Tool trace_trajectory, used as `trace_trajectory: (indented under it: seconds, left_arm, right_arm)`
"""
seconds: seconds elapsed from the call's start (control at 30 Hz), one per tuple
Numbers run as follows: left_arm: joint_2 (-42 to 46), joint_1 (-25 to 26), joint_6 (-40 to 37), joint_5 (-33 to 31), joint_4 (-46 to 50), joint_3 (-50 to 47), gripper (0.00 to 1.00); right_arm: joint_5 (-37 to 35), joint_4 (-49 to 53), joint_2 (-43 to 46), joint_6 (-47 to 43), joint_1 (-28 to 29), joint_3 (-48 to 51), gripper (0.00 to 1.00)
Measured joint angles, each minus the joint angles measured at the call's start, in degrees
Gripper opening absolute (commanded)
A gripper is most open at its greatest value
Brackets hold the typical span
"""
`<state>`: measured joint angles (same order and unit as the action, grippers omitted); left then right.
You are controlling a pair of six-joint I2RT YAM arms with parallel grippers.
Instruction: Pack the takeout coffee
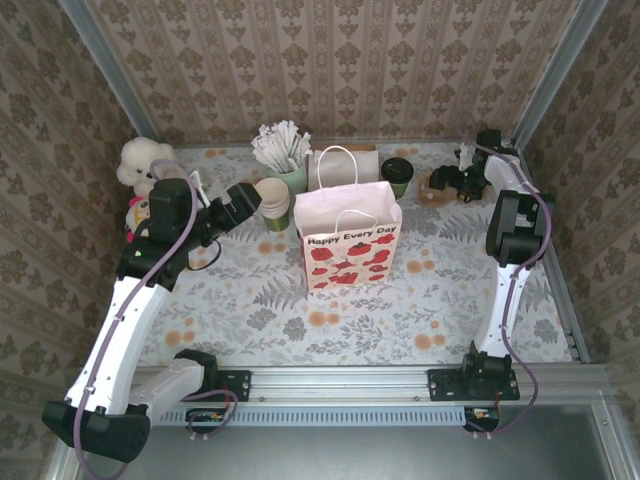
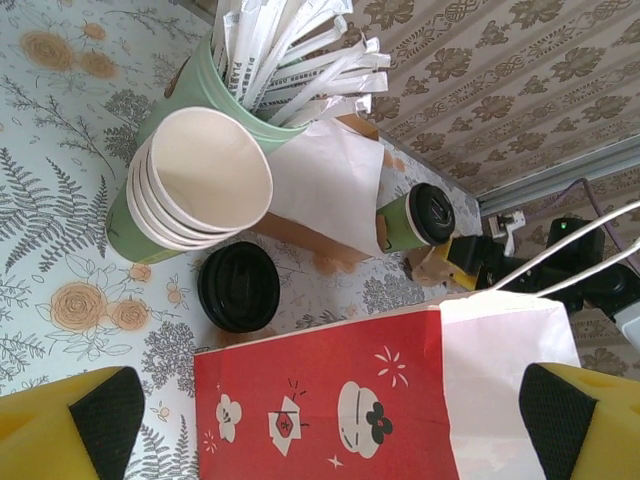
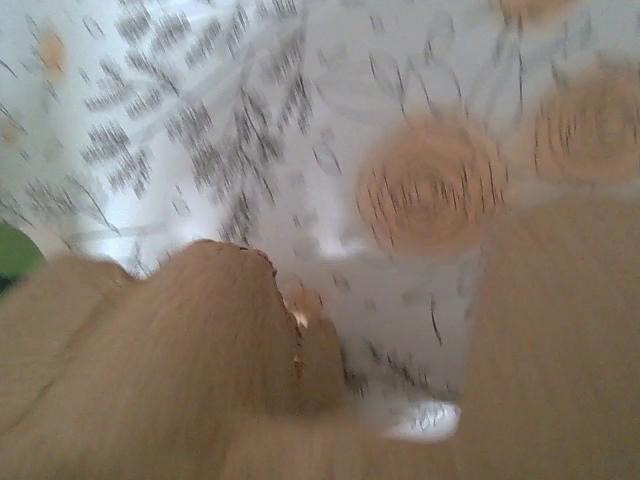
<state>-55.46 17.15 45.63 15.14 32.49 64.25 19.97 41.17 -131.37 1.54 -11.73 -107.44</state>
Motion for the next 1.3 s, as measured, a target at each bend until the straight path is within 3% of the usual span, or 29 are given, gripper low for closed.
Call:
trace_trajectory:
  seconds: [0.27, 0.47, 0.7, 0.97, 1.13, 1.3]
  left_arm:
    - [-0.1, -0.1, -1.0, 0.1, 0.0, -0.1, 1.0]
    - [-0.1, -0.2, -1.1, 0.0, -0.4, -0.9, 1.0]
    - [-0.3, -0.4, -1.6, 0.0, -0.4, -1.4, 1.0]
    - [-0.3, -0.7, -1.7, -2.9, -0.3, -1.4, 1.0]
    - [-0.3, -1.1, -1.7, -4.3, 0.4, -1.4, 1.0]
    - [-0.4, -1.1, -1.7, -4.5, 1.0, -2.0, 1.0]
  right_arm:
    - [-4.3, -0.3, 6.2, -0.7, 0.5, 6.6, 0.89]
    - [-10.3, -1.2, 4.3, 0.3, 1.9, 2.8, 0.88]
    - [-16.3, -1.7, -0.2, 7.7, 3.6, -3.6, 0.85]
    - [-22.2, -1.5, -2.6, 15.0, 4.5, -5.7, 0.73]
    - [-26.3, 0.3, -6.0, 15.4, 4.9, -11.4, 0.67]
    - [-28.8, 2.0, -9.0, 13.7, 5.2, -15.6, 0.53]
